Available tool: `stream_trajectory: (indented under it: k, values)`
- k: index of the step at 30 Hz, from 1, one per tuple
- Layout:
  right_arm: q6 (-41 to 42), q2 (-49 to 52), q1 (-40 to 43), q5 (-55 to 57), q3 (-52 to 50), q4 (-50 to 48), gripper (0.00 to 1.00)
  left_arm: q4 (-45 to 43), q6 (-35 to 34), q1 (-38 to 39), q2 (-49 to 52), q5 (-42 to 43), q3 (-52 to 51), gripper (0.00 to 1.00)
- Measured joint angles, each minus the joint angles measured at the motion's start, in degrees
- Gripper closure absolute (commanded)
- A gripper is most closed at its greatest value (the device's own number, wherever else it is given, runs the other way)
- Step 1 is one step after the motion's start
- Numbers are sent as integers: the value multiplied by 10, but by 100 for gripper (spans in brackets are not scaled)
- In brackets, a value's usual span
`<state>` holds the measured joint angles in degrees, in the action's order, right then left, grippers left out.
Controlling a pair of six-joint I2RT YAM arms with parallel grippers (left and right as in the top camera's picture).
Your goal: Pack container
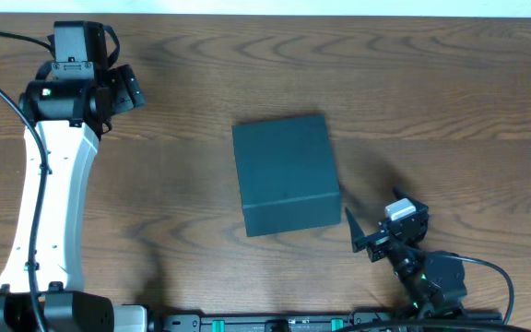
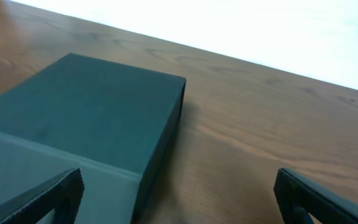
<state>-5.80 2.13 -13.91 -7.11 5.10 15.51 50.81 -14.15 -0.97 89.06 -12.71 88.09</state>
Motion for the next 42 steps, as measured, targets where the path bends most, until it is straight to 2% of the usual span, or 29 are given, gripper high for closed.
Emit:
stream_trajectory:
  k: [5, 19, 42]
  values:
    - [4, -12, 17, 1, -1, -14, 1, 0, 0, 0, 0, 0, 0, 1]
    - [84, -14, 83, 31, -11, -43, 1, 0, 0, 0, 0, 0, 0, 1]
    - [93, -14, 86, 35, -11, -43, 1, 0, 0, 0, 0, 0, 0, 1]
